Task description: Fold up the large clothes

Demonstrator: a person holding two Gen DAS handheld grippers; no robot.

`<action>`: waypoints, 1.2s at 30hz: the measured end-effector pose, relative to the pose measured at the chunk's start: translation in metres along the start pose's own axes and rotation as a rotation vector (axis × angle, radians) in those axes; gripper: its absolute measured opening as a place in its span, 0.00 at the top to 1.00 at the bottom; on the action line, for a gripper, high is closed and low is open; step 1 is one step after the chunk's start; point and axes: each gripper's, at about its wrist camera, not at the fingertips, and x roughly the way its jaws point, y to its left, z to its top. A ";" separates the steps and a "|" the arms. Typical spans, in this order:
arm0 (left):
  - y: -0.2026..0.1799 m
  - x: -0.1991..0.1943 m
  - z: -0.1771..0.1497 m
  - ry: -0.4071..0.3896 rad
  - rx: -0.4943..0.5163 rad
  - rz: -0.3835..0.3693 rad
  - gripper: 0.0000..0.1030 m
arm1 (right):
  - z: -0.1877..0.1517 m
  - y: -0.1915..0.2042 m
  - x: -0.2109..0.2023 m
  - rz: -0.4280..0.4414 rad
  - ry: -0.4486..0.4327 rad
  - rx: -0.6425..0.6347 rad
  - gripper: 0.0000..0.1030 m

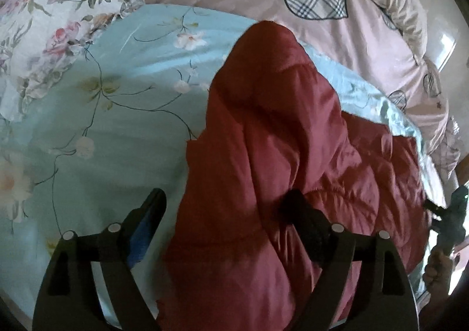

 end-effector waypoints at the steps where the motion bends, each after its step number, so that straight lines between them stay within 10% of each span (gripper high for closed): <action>1: 0.001 -0.001 0.001 -0.002 -0.005 0.003 0.18 | 0.000 0.001 0.000 -0.005 -0.001 -0.007 0.17; 36: -0.050 0.032 0.082 -0.011 0.124 0.106 0.18 | 0.102 0.037 0.040 -0.114 -0.028 -0.157 0.10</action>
